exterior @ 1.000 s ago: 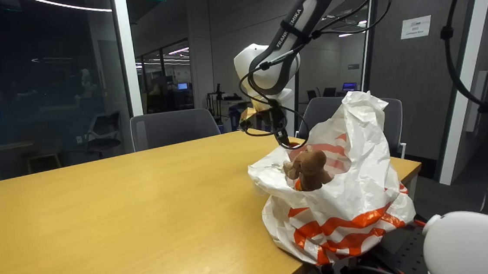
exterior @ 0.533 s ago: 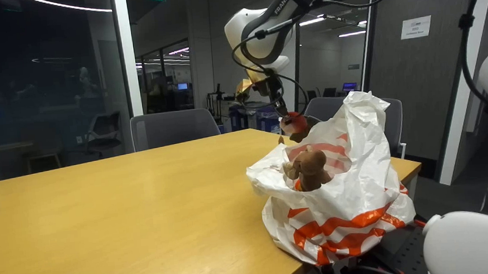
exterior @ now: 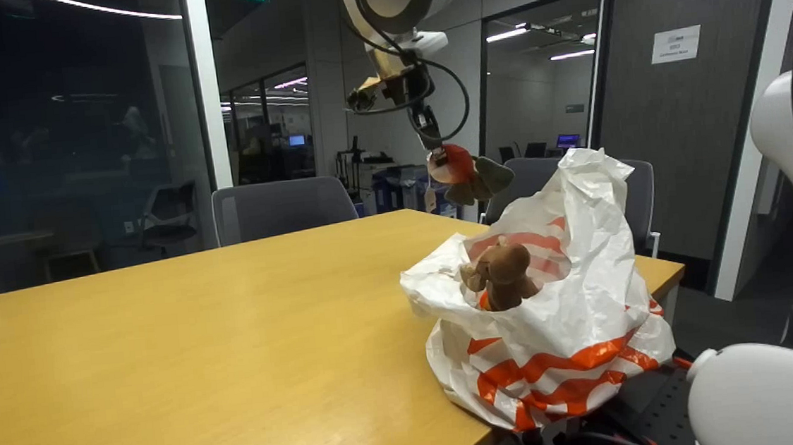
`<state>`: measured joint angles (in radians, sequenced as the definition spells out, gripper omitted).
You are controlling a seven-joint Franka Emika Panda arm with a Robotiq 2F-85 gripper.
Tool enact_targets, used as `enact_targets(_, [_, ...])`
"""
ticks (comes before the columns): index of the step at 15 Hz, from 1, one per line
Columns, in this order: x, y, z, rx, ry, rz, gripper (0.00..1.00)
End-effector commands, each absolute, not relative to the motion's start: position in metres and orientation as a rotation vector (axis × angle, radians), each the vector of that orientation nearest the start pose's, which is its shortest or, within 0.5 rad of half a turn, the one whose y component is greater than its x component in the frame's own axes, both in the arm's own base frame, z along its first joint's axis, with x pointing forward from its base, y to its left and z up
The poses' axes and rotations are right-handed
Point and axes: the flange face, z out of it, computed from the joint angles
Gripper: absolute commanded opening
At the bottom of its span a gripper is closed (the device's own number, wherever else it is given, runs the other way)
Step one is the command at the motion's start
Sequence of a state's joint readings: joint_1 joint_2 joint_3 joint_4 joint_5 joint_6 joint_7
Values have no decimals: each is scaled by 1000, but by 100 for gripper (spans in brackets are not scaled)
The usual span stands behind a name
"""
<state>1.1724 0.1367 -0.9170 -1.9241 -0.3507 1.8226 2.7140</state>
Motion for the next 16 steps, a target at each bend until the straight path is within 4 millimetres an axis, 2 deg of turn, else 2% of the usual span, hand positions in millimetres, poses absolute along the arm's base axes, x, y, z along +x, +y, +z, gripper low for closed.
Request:
enact_targets(1, [533,162,460,-1150,3155,-412,2])
enact_targets(3, [527,177,460,-1088,3197,-223,2])
enact_targets(6, [528,192,462,-899,3221,-108,2])
enact_targets(8, [515,198,458,-758,3253,15,2])
enact_targets(10, [495,203,459,-630,3284,87,2])
enact_targets(12, [466,201,458,-516,3312,158,2])
enact_targets(15, [410,185,456,-370,3389,188,3])
enact_targets(16, [402,172,450,-309,3427,154,3])
